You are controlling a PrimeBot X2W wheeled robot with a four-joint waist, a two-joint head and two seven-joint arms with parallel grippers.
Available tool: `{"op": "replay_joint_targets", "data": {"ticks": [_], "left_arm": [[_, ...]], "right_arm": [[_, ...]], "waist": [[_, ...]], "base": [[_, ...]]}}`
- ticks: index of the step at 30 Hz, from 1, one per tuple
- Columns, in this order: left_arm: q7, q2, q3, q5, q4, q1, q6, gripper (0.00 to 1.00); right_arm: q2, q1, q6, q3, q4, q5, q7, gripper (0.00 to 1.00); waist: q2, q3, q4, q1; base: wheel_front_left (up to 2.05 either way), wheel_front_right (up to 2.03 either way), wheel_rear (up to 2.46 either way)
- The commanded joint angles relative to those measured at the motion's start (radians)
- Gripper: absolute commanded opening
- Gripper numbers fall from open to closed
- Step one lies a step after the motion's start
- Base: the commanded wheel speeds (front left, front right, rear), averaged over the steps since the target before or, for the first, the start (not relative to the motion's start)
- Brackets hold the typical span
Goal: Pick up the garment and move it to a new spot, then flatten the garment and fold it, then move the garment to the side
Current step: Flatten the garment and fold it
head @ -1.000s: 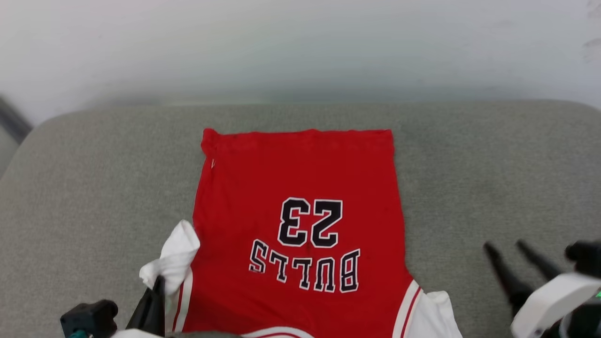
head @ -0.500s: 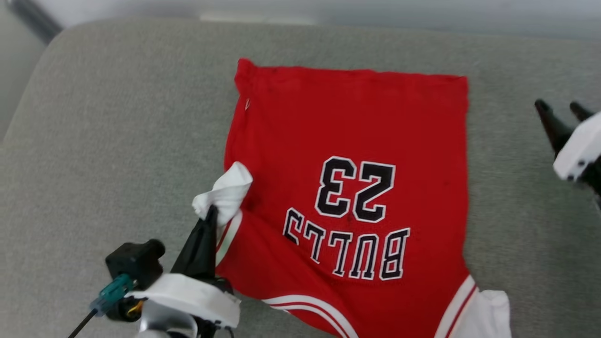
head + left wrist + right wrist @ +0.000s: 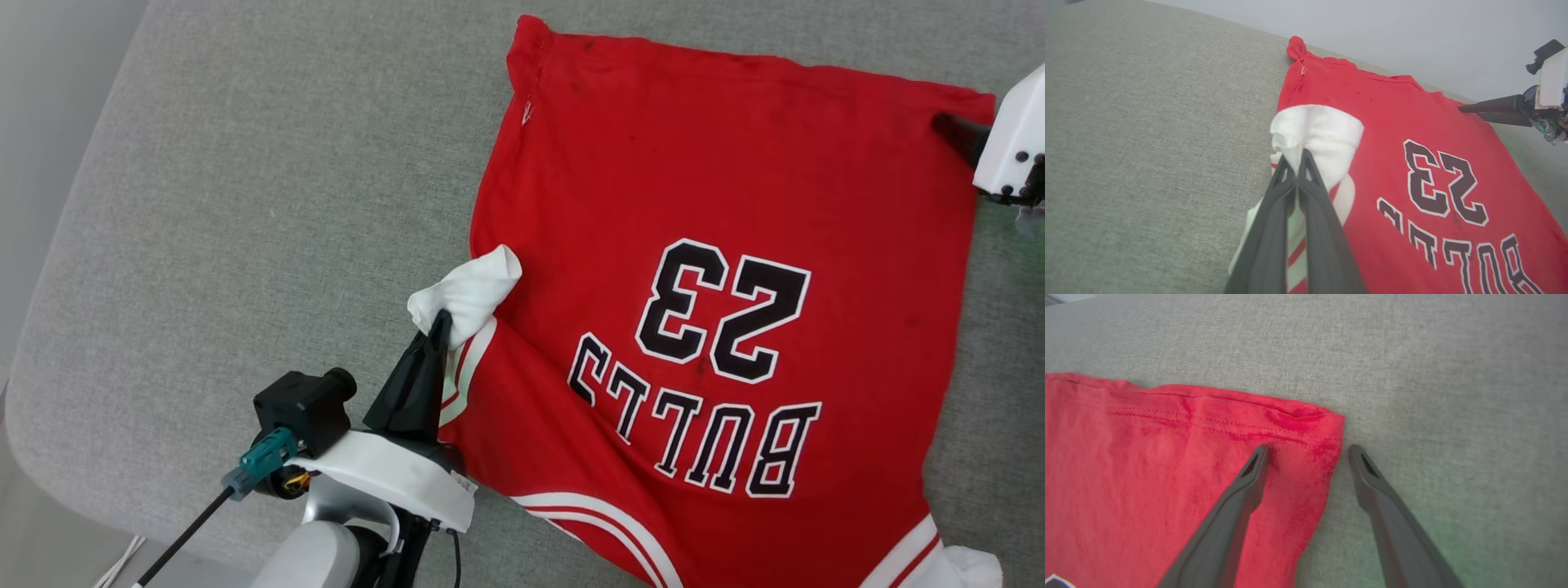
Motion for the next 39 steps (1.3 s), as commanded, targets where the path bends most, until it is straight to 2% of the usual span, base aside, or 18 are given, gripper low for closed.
{"op": "replay_joint_targets", "data": {"ticks": [1,4,5,6,7,12,16,20,23,28,31,36,39], "left_arm": [[-0.007,-0.004,-0.004,0.0,0.007,-0.014,-0.007,0.0],[-0.014,-0.013,-0.01,-0.004,0.024,-0.022,-0.015,0.0],[-0.016,-0.016,-0.012,-0.004,0.03,-0.024,-0.017,0.0],[-0.017,-0.017,-0.016,-0.004,0.037,-0.026,-0.02,0.0],[-0.017,-0.017,-0.018,-0.003,0.043,-0.03,-0.025,0.0],[-0.026,-0.019,-0.022,-0.007,0.071,-0.034,-0.029,0.0],[-0.028,-0.007,-0.009,-0.018,0.088,-0.007,-0.019,0.0],[-0.029,0.018,0.016,-0.026,0.098,0.03,-0.001,0.0],[-0.023,0.043,0.038,-0.036,0.103,0.067,0.016,0.0],[-0.009,0.089,0.078,-0.055,0.095,0.129,0.047,0.0],[-0.002,0.114,0.104,-0.066,0.082,0.172,0.067,0.0],[0.014,0.15,0.137,-0.081,0.054,0.232,0.096,0.0],[0.02,0.162,0.152,-0.088,0.041,0.259,0.11,0.0]], "right_arm": [[0.0,-0.015,0.0,0.012,0.029,0.0,0.023,1.0],[-0.002,-0.007,0.0,0.038,0.088,-0.004,0.075,1.0],[-0.003,-0.004,0.0,0.042,0.111,-0.003,0.1,0.82],[-0.005,0.002,0.0,0.04,0.131,-0.002,0.117,0.36],[-0.009,0.004,-0.001,0.034,0.15,0.0,0.132,0.0],[-0.023,-0.017,-0.001,0.02,0.195,-0.018,0.15,0.0],[-0.048,-0.035,-0.001,0.035,0.182,-0.036,0.131,0.0],[-0.057,-0.022,0.0,0.113,0.123,-0.044,0.122,0.0],[-0.074,0.034,0.0,0.185,0.061,-0.007,0.132,0.0],[-0.128,0.189,0.0,0.267,-0.098,0.092,0.17,0.0],[-0.17,0.315,0.0,0.274,-0.216,0.151,0.204,0.0],[-0.214,0.583,0.0,0.214,-0.424,0.224,0.286,0.0],[-0.195,0.764,0.0,0.14,-0.537,0.234,0.336,0.0]], "waist": [[0.0,0.018,0.018,-0.0002],[0.0,0.021,0.025,-0.0002],[0.0,0.019,0.029,-0.0002],[0.0,0.017,0.033,-0.0002],[0.0,0.013,0.036,-0.0002],[0.0,-0.017,0.042,-0.0002],[0.0,-0.064,0.025,-0.0002],[0.0,-0.131,-0.023,-0.0002],[0.0,-0.192,-0.073,-0.0002],[0.0,-0.286,-0.165,-0.0002],[0.0,-0.331,-0.224,-0.0002],[0.0,-0.37,-0.318,-0.0002],[0.0,-0.382,-0.363,-0.0002]], "base": [[0.0,0.0,0.0],[0.0,0.0,0.0],[0.0,0.0,0.0],[0.0,0.0,0.0],[0.0,0.0,0.0],[0.0,0.0,0.0],[0.0,0.0,0.0],[0.0,0.0,0.0],[0.0,0.0,0.0],[0.0,0.0,0.0],[0.0,0.0,0.0],[0.0,0.0,0.0],[0.0,0.0,0.0]]}}
